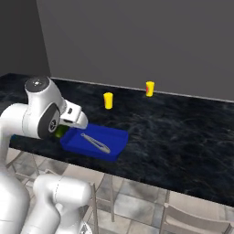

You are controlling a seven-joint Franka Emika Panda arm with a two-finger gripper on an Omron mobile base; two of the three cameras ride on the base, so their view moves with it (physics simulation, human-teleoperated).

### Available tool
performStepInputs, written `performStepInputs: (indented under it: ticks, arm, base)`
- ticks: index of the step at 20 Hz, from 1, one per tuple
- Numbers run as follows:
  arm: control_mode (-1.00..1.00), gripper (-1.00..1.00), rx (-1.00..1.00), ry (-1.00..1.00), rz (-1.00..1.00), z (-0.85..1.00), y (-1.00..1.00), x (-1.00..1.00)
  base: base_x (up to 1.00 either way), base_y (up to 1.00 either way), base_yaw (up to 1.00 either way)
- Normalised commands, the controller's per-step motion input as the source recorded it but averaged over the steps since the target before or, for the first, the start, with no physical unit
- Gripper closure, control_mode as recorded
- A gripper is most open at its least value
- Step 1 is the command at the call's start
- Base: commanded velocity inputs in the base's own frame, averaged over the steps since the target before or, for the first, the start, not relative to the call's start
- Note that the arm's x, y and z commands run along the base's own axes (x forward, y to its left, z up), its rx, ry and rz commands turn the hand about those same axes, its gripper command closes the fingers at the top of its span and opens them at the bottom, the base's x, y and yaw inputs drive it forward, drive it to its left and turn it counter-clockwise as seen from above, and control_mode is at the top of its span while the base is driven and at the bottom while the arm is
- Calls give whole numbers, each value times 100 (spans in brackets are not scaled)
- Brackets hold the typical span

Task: Gather the cucumber and broccoli from the fridge and place them on a tray on the dining counter. Then gather the chicken drumstick and fish from the fridge and place them on the other tray.

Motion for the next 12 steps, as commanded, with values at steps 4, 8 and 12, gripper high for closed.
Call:
performStepInputs:
  ticks: [4, 8, 12]
  arm:
    - [-100, 100, -5, -2, 0, -51, -22, 23]
    - [-100, 100, 0, 0, 1, -51, -45, 39]
    - [-100, 100, 0, 2, 1, -41, -55, 47]
  base:
    - [0, 0, 0]
    - [0, 0, 0]
    - [0, 0, 0]
